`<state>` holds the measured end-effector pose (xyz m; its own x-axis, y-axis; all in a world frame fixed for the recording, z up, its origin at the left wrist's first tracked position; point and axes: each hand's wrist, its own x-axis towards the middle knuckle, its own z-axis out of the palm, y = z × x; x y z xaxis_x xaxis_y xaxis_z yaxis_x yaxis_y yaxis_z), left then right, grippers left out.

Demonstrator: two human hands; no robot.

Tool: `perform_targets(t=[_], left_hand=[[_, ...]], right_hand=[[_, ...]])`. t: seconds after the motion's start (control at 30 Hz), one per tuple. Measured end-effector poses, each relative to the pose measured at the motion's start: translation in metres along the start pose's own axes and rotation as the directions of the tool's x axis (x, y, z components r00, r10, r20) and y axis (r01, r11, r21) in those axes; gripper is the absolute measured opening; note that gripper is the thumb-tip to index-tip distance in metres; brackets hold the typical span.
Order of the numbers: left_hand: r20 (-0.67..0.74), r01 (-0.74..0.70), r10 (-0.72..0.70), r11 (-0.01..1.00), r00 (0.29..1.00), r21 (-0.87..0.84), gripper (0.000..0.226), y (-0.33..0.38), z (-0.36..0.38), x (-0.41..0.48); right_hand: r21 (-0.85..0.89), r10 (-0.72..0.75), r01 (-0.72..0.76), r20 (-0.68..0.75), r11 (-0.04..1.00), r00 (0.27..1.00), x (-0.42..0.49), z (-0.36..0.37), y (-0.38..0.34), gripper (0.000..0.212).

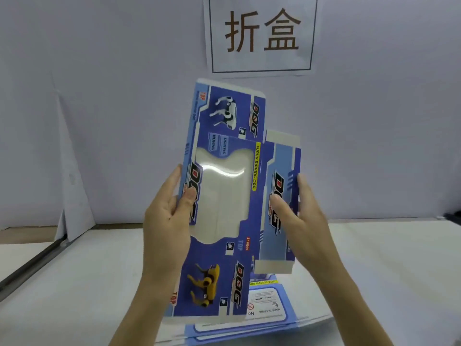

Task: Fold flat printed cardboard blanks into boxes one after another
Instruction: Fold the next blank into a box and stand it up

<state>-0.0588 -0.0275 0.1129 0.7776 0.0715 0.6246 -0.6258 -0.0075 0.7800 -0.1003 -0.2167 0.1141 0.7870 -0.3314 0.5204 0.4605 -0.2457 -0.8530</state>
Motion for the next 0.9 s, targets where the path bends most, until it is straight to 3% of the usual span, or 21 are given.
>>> perform_targets(t=[0.1, 0.23, 0.37, 0.43, 0.5, 0.57, 0.67, 0.8, 0.83, 0.9], left_hand=[[0.029, 0.075, -0.074, 0.996, 0.997, -0.050, 0.052, -0.009, 0.000, -0.004], [0.034, 0.127, -0.128, 0.992, 0.991, 0.021, 0.065, -0.015, 0.004, -0.009], [-0.002, 0.116, -0.116, 0.987, 0.993, 0.112, 0.071, -0.018, 0.009, -0.013], [-0.011, 0.130, -0.130, 0.983, 0.991, 0.127, 0.071, -0.019, 0.015, -0.016], [0.020, 0.150, -0.154, 0.978, 0.988, 0.147, 0.067, -0.022, 0.025, -0.023], [0.106, 0.176, -0.192, 0.973, 0.976, 0.150, 0.062, -0.026, 0.034, -0.028], [0.206, 0.227, -0.240, 0.970, 0.949, 0.082, 0.060, -0.028, 0.028, -0.023], [0.134, 0.326, -0.322, 0.945, 0.937, -0.005, 0.105, -0.026, -0.002, -0.004], [0.141, 0.370, -0.369, 0.929, 0.919, 0.019, 0.107, -0.025, -0.009, -0.001], [0.175, 0.390, -0.399, 0.917, 0.900, 0.087, 0.075, -0.030, -0.021, 0.004]], right_hand=[[0.108, -0.002, 0.009, -0.064, 0.994, 0.998, 0.004, 0.001, 0.016, 0.018], [0.084, 0.060, -0.057, -0.028, 0.995, 0.998, 0.003, 0.008, 0.029, 0.017], [0.057, 0.107, -0.106, -0.026, 0.993, 0.994, -0.001, 0.014, 0.028, 0.064], [0.113, 0.124, -0.127, 0.031, 0.985, 0.992, -0.004, 0.018, 0.025, 0.067], [0.198, 0.138, -0.167, 0.150, 0.966, 0.979, -0.009, 0.027, 0.020, 0.056], [0.169, 0.101, -0.145, 0.244, 0.975, 0.965, -0.012, 0.034, 0.016, 0.040], [0.191, 0.067, -0.111, 0.223, 0.975, 0.972, -0.010, 0.029, 0.012, 0.008], [0.359, 0.112, -0.205, 0.264, 0.911, 0.958, -0.002, 0.005, 0.015, 0.007], [0.376, 0.127, -0.238, 0.297, 0.896, 0.946, -0.001, 0.000, 0.017, 0.008], [0.382, 0.152, -0.283, 0.338, 0.880, 0.929, 0.000, -0.005, 0.018, 0.010]])
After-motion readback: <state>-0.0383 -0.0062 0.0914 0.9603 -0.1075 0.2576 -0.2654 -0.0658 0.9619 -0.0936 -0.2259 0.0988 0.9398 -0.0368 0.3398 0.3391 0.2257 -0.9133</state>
